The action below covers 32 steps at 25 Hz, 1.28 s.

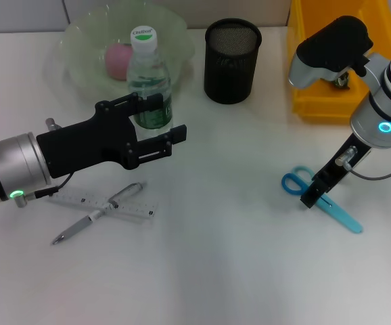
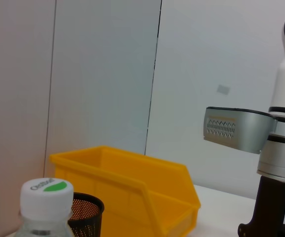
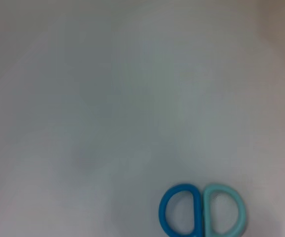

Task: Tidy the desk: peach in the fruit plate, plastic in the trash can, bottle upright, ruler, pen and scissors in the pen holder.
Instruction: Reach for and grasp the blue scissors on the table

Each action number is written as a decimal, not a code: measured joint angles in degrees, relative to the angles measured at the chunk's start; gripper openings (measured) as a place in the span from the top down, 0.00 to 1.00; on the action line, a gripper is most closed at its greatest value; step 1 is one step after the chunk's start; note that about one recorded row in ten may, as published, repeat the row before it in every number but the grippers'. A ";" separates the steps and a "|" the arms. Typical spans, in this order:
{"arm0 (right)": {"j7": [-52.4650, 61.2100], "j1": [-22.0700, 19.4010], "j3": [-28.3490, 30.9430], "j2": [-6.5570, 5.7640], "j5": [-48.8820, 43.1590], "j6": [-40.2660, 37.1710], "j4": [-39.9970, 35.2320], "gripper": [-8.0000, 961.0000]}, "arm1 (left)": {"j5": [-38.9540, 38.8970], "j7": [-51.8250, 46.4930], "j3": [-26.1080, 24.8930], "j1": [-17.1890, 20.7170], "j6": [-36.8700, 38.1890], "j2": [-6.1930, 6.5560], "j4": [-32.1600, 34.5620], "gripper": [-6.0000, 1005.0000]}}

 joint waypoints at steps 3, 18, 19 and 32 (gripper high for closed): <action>0.00 0.00 0.00 0.00 0.02 0.00 0.04 0.19 | 0.00 0.00 0.00 -0.15 -0.07 0.00 0.00 0.26; -0.37 0.28 0.00 -0.03 0.02 0.59 0.19 0.19 | 0.00 0.62 0.00 -0.49 -0.75 0.00 -0.09 0.26; -0.40 0.39 0.00 -0.04 0.03 0.51 0.30 0.19 | 0.00 0.62 -0.03 -0.52 -0.78 0.00 -0.09 0.26; -0.16 0.59 -2.81 -0.04 0.09 0.18 0.44 0.39 | 0.00 0.61 -0.12 -0.64 -0.95 0.00 -0.09 0.26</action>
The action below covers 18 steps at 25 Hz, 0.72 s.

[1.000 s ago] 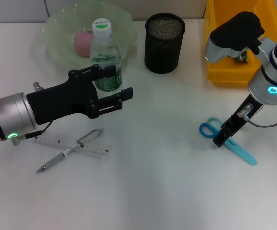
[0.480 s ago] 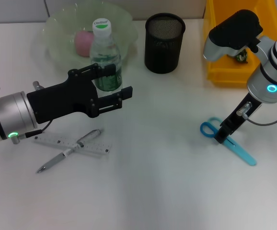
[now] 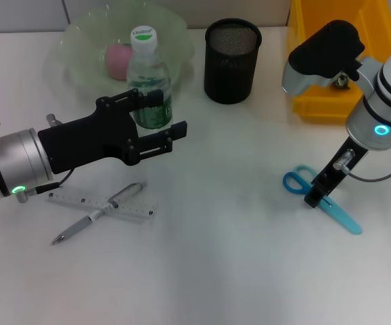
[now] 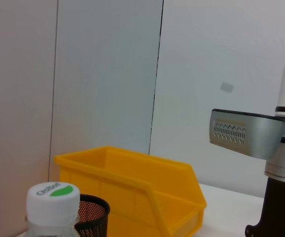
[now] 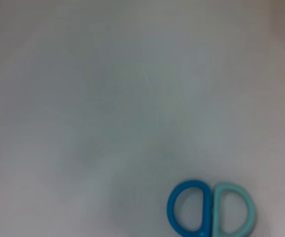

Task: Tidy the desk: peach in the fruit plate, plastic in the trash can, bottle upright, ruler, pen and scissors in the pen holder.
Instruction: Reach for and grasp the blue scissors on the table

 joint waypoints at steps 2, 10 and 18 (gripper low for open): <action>0.03 0.04 -0.06 0.01 0.13 0.01 -0.08 0.39 | 0.00 0.00 -0.01 0.00 -0.05 0.00 0.00 0.26; 0.08 0.17 -0.10 0.04 0.30 0.03 -0.06 0.40 | 0.00 0.00 -0.06 0.01 -0.09 0.00 0.00 0.26; 0.11 0.20 -0.10 0.10 0.45 -0.01 0.00 0.51 | 0.00 0.00 -0.09 0.01 -0.07 0.00 0.00 0.26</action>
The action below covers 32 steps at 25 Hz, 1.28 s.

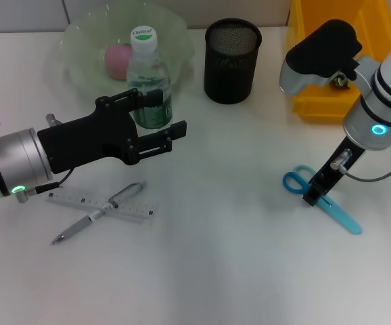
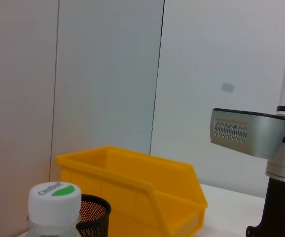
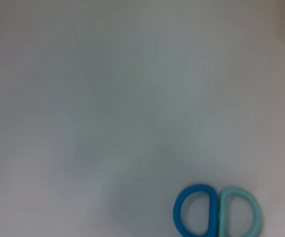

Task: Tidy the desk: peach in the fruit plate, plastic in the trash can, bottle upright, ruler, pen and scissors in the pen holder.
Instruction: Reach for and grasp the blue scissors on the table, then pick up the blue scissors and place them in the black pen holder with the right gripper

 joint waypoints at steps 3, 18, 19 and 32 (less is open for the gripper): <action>0.02 -0.03 0.00 0.03 0.09 -0.02 0.00 0.52 | 0.00 0.02 0.00 0.00 0.01 0.00 0.00 0.26; 0.03 0.00 -0.37 0.03 0.10 -0.01 -0.05 0.64 | 0.00 0.09 -0.32 0.00 0.01 0.00 0.00 0.26; 0.02 0.01 -0.53 0.03 0.09 0.01 -0.05 0.65 | 0.00 0.09 -0.32 0.00 0.01 0.00 0.00 0.26; 0.02 -0.70 -0.96 0.03 0.10 0.50 -1.47 0.74 | 0.00 0.09 -0.33 0.00 0.01 0.00 0.00 0.26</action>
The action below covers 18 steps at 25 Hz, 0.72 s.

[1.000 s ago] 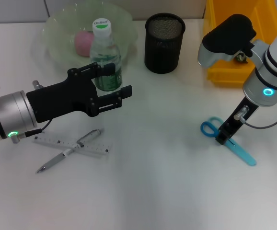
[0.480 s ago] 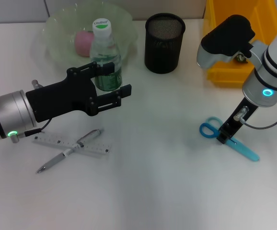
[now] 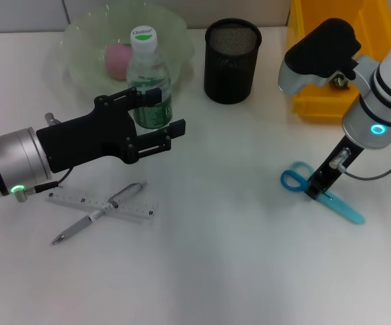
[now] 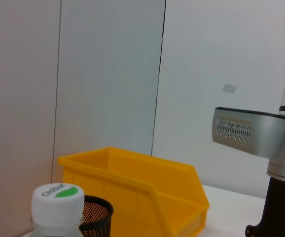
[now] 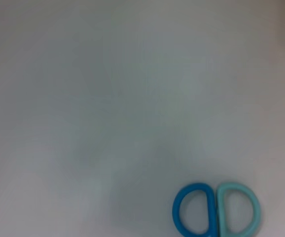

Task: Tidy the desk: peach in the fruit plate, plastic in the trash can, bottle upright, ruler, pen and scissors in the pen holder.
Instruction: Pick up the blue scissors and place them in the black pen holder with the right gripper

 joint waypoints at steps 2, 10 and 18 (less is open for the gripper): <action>0.00 -1.10 0.28 0.04 0.30 0.43 -1.95 0.74 | 0.00 0.00 0.00 0.00 0.00 0.00 0.00 0.26; -0.46 -7.97 0.74 -0.29 4.45 0.89 -13.38 0.74 | -0.18 0.00 -0.17 0.04 0.10 0.08 0.17 0.26; -4.46 -17.44 3.36 -0.19 14.98 3.66 -26.38 0.74 | -1.72 0.00 -0.27 0.25 0.41 0.18 0.29 0.26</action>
